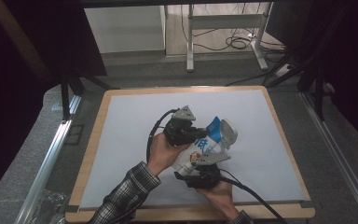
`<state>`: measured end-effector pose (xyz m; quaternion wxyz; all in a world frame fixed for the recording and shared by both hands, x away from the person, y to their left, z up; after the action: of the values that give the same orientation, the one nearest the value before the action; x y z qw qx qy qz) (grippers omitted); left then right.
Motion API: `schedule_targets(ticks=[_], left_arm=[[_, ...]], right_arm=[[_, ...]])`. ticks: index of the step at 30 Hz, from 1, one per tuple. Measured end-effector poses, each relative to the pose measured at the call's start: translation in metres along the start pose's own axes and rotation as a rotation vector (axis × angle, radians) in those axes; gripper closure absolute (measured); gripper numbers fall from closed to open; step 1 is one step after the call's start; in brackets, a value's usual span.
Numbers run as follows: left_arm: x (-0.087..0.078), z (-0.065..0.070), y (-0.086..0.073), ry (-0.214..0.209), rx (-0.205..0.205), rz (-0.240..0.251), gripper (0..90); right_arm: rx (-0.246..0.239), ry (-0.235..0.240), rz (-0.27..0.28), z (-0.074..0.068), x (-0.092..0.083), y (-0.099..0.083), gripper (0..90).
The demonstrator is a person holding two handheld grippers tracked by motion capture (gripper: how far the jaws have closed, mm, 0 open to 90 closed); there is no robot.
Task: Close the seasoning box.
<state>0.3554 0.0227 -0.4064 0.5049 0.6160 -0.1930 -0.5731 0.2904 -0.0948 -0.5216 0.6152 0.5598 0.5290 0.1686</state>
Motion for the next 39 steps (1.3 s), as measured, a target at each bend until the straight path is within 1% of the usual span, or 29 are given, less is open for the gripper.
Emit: schedule_targets(ticks=[5,14,23,27,32,36,38,39], left_arm=[[0.0009,-0.0009,0.0007,0.003,-0.005,0.003,90.0],[0.0039,-0.0031,0.0046,0.008,-0.003,-0.010,90.0],[0.0060,-0.0043,0.0060,0.010,-0.003,-0.014,90.0],[0.0061,-0.0045,0.0063,0.012,-0.010,-0.014,90.0],[0.0063,-0.0050,0.0069,0.014,-0.013,-0.021,90.0],[0.0064,-0.0053,0.0078,0.016,-0.014,-0.032,90.0],[0.0071,-0.0052,0.0083,0.016,-0.021,-0.031,90.0],[0.0069,-0.0056,0.0084,0.016,-0.017,-0.037,90.0]], right_arm=[[0.010,0.003,0.004,0.0003,0.0005,0.0012,53.3],[0.023,0.013,0.016,0.0003,0.0002,0.0034,53.4],[0.024,0.020,0.025,-0.0004,-0.0005,0.0051,53.5],[0.024,0.023,0.025,-0.0003,-0.0006,0.0055,53.5],[0.025,0.029,0.028,-0.0007,-0.0003,0.0060,53.5],[0.016,0.026,0.028,-0.0011,0.0000,0.0063,53.5],[0.015,0.027,0.028,-0.0015,0.0001,0.0067,53.5],[0.014,0.028,0.028,-0.0016,0.0001,0.0069,53.5]])
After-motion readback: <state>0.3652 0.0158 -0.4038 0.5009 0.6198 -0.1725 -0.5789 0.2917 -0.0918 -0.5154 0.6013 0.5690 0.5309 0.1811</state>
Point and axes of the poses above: each handheld gripper's, and its own axes: x roughly forward along the jaws, y roughly out of its top, z roughly to its right, the point moved 2 cm from there along x, roughly forward along the jaws, and after that the axes turned 4 degrees about -y, right-handed, at the moved point
